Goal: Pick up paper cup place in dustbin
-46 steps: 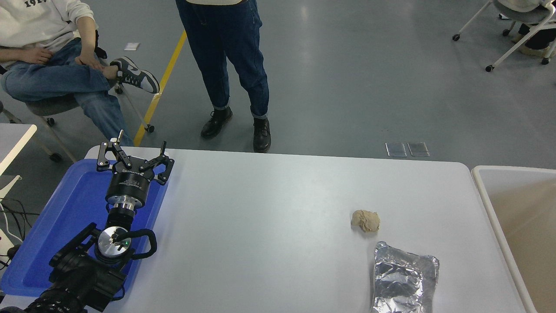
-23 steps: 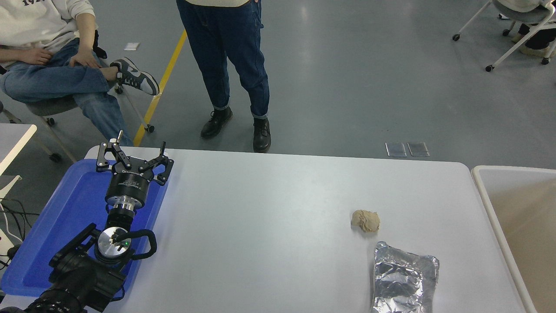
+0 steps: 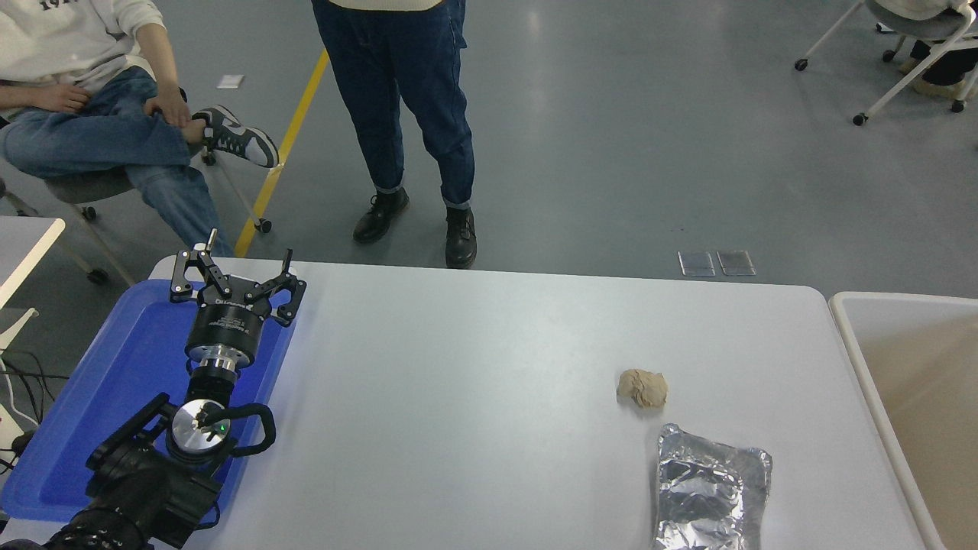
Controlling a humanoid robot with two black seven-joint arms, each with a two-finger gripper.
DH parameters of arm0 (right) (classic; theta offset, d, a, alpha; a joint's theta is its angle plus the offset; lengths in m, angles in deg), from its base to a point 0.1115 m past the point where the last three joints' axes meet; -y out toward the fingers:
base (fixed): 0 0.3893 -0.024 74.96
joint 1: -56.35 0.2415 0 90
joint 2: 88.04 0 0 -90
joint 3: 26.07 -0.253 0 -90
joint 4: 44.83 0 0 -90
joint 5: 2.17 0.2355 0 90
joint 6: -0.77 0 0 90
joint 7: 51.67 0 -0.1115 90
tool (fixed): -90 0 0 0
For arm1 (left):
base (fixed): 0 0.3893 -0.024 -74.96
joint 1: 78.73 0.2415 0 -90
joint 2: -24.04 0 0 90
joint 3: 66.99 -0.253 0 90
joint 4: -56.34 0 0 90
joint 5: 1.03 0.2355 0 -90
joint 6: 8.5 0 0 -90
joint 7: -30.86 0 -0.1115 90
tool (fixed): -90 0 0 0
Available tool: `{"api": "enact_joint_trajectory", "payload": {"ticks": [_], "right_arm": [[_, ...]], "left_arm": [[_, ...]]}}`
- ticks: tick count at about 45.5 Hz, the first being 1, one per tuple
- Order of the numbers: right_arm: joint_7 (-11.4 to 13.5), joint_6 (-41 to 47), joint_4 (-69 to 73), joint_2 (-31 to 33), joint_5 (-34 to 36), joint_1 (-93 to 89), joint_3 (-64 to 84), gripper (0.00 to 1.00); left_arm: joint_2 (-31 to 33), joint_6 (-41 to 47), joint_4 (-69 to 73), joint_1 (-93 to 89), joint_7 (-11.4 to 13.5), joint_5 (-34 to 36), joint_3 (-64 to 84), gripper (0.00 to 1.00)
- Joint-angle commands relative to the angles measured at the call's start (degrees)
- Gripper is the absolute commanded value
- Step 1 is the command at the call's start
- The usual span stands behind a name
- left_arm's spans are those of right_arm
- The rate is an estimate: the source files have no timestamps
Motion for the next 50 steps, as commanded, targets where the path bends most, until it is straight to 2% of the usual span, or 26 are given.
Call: {"api": "enact_joint_trajectory", "payload": {"ticks": [1, 11, 21, 30, 35, 50], "right_arm": [[0.0, 5.6, 6.3, 2.3, 0.0, 10.2, 10.3, 1.0], [0.0, 12.5, 6.8, -3.1, 0.0, 24.7, 29.2, 1.0], [0.0, 24.6, 11.2, -3.7, -0.6, 41.8, 42.1, 1.0], [0.0, 38.8, 14.4, -5.1, -1.2, 52.3, 47.2, 1.0], [0.0, 50.1, 15.2, -8.4, -1.2, 60.3, 51.2, 1.0], [0.1, 50.1, 19.1, -20.6, -1.1, 77.0, 51.8, 1.0]], "left_arm": [[0.0, 0.0, 0.0, 0.0, 0.0, 0.0, 0.0, 1.0], [0.0, 0.0, 0.0, -0.1, -0.1, 0.1, 0.0, 1.0], [0.0, 0.0, -0.1, -0.1, -0.2, 0.1, 0.0, 1.0], [0.0, 0.0, -0.1, -0.1, -0.3, 0.1, -0.1, 1.0], [0.0, -0.1, -0.1, -0.1, -0.2, 0.1, -0.1, 1.0], [0.0, 0.0, 0.0, 0.0, -0.1, 0.1, 0.0, 1.0]]}}
